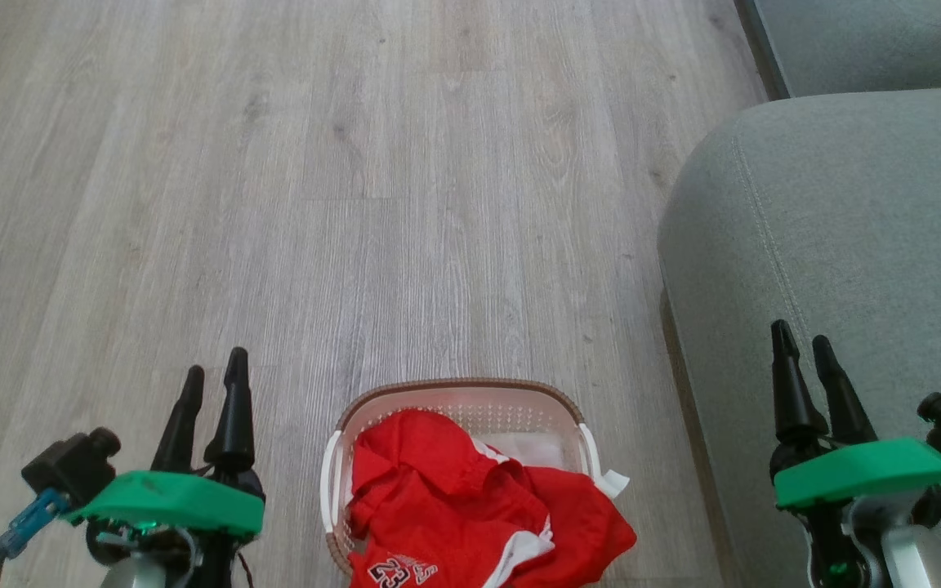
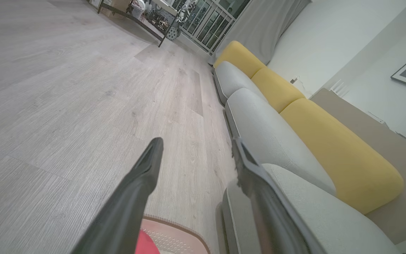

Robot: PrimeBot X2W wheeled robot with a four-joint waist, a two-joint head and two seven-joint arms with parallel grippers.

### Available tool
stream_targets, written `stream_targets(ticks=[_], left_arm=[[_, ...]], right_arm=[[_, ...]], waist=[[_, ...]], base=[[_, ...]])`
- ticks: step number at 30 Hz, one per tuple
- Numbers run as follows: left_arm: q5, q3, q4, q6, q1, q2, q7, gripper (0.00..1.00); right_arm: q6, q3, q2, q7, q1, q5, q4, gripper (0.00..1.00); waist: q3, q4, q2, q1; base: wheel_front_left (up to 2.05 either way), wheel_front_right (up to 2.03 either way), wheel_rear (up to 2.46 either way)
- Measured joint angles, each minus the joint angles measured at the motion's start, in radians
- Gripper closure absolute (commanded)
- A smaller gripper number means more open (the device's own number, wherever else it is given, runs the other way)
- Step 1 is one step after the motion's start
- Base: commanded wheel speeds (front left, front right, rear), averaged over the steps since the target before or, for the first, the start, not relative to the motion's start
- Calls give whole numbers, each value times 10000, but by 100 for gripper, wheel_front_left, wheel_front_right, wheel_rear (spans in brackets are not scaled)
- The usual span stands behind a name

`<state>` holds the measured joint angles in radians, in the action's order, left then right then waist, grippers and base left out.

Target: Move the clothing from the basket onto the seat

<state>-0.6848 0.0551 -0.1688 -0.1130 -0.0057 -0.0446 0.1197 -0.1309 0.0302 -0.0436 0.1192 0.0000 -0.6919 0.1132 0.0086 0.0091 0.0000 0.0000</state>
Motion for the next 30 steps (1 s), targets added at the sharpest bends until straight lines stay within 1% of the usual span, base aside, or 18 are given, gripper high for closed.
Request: stream_targets(ticks=[30], left_arm=[[3254, 407, 451, -10, -123, -17, 861, 0]], right_arm=[[0, -98, 2, 838, 0, 3244, -500, 0]], waist=[[193, 50, 0, 0]], base=[[0, 0, 0]])
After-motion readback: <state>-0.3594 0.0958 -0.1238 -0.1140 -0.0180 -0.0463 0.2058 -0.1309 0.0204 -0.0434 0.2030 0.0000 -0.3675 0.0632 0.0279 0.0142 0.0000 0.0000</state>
